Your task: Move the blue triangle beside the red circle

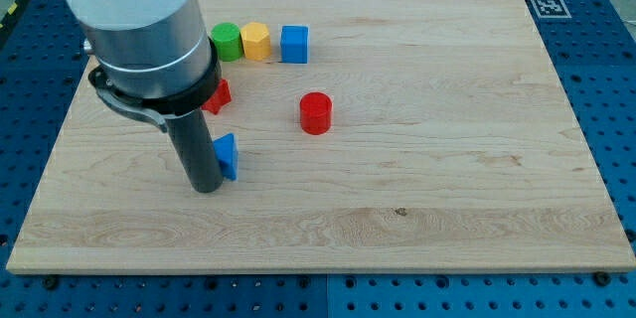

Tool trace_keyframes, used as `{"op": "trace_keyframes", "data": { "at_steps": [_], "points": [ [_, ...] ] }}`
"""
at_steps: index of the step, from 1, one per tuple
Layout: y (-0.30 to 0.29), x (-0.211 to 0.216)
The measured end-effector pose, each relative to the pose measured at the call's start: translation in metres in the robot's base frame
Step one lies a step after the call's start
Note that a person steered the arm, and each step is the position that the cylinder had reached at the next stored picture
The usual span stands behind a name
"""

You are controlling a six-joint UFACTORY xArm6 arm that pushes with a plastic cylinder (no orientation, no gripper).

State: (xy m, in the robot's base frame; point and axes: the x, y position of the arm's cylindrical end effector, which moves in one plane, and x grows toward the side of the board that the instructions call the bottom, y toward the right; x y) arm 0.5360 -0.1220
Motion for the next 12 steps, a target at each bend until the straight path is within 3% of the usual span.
{"op": "trace_keyframes", "data": {
  "at_steps": [3, 4, 6, 8, 12],
  "points": [
    [0.041, -0.007],
    [0.042, -0.009],
    [-0.027, -0.013],
    [-0.028, -0.042],
    [0.012, -0.034]
  ]
}}
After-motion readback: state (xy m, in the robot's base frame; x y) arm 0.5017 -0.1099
